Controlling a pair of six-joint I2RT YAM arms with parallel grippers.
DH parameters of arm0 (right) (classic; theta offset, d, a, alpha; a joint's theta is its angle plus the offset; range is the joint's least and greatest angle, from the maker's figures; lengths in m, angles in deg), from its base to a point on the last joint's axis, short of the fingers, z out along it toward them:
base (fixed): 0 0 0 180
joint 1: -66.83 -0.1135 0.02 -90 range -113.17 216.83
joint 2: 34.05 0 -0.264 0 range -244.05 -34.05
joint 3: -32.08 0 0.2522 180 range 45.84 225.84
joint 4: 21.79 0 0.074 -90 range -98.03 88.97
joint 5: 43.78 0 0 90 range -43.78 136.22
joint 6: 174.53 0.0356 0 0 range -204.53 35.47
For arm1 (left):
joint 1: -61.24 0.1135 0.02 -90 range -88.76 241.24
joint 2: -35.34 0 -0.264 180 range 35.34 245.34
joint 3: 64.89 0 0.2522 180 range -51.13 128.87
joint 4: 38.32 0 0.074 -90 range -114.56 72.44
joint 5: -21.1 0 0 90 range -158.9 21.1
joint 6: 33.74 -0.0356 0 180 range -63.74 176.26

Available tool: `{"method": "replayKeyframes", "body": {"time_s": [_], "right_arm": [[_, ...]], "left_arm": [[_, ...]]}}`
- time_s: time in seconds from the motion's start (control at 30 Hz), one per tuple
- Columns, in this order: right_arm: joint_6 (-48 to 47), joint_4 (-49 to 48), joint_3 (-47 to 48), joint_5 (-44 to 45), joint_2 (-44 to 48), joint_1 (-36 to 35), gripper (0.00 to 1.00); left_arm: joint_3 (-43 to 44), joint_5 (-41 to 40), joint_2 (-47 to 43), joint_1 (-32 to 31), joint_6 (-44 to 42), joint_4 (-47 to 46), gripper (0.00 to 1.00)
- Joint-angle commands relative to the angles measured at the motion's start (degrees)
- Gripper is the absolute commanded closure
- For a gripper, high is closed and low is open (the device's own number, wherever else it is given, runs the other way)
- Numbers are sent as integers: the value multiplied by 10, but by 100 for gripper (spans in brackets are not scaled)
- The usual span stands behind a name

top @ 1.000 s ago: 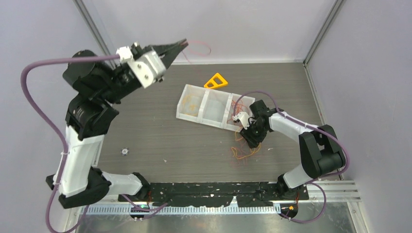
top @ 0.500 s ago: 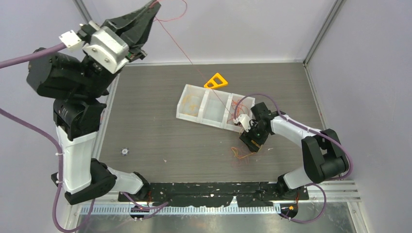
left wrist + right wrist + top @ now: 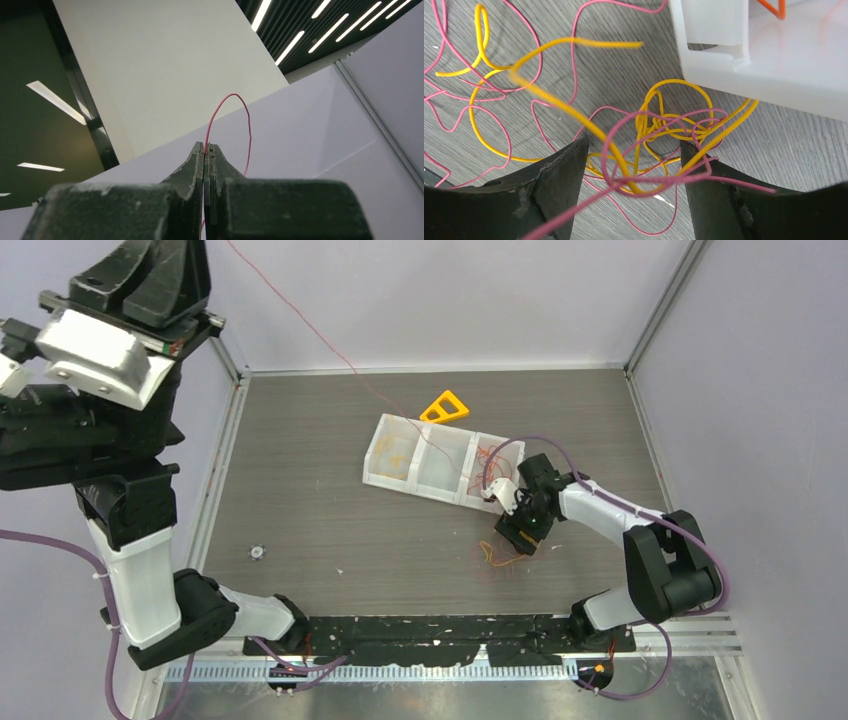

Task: Untangle the cables

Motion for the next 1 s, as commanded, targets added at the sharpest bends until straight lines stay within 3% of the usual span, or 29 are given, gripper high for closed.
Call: {"method": "replayKeyframes", "body": {"time_s": [0.0,0.23,0.43,0.5,0.6,0.8,0.97], "right_arm": [[-7,23,-26,28,3,5,25],[-8,37,-22,22,18,6,18],[-15,82,8,-39,72,10,9],[-18,105,34,-89,113,10,1],[-30,140,78,-131,165,9,5],[-35,178,136,-195,253,10,5],[9,141,176,-279,251,2,1]], "left_arm": [[11,-34,-14,3,-30,-74,100],[3,-45,-26,3,-54,-80,100],[-125,-2,-84,3,-20,-56,100],[-185,26,-107,2,-6,-46,100],[-234,26,-119,3,5,-44,100],[-234,21,-108,3,15,-33,100],[-214,14,-97,3,12,-20,100]]}}
